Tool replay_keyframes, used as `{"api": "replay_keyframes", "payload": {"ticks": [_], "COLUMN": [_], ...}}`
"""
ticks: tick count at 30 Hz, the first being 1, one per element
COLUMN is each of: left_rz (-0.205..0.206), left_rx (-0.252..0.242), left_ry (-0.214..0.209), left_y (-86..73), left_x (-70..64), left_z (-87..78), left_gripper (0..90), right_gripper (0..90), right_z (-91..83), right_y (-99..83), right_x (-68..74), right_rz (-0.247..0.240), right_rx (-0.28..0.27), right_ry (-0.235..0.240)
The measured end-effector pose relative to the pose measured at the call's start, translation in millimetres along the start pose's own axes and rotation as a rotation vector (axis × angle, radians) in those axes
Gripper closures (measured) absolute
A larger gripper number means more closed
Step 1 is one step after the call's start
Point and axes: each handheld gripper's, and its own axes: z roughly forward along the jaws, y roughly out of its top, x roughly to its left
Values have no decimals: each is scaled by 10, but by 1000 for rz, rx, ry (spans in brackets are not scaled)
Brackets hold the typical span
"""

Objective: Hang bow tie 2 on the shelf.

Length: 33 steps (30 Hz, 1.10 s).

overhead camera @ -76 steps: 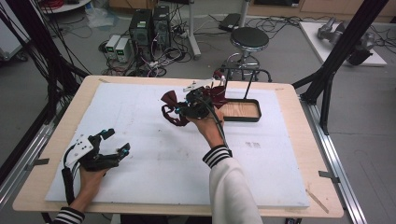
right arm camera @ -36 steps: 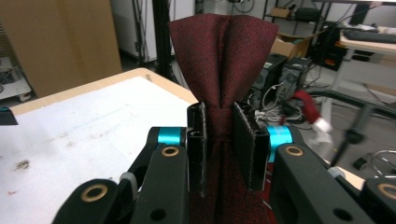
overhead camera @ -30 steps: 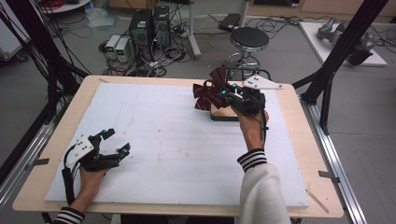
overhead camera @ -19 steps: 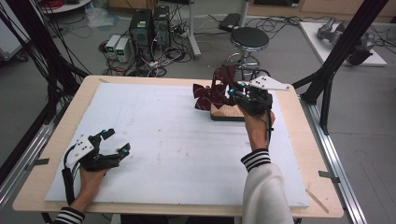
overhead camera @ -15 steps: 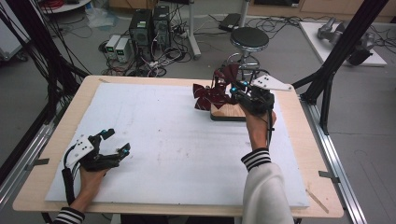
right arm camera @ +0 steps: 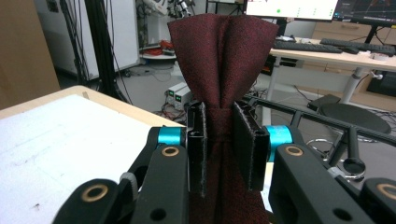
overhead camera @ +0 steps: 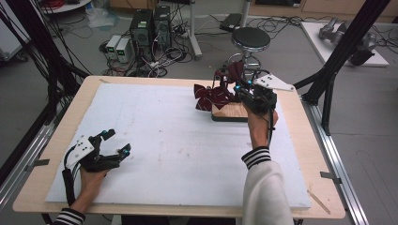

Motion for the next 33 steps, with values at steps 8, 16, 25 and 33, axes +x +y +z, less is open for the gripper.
{"api": "replay_keyframes", "payload": {"ticks": [8, 16, 25, 33], "left_rz": [1, 1, -5, -5], "left_rx": [0, 0, -2, -2], "left_ry": [1, 1, 1, 0], "left_y": [0, 0, 0, -1], "left_x": [-1, -1, 1, 1], "left_z": [0, -1, 0, 0], "left_gripper": [126, 126, 126, 126], "right_gripper": [760, 760, 760, 760], "right_z": [-14, 52, 95, 58], "right_y": [0, 17, 76, 79], "right_x": [-42, -6, -18, -63], "right_rz": [8, -9, -19, -14], "right_rx": [-11, -21, -32, -46], "right_ry": [-21, -36, -72, -109]}}
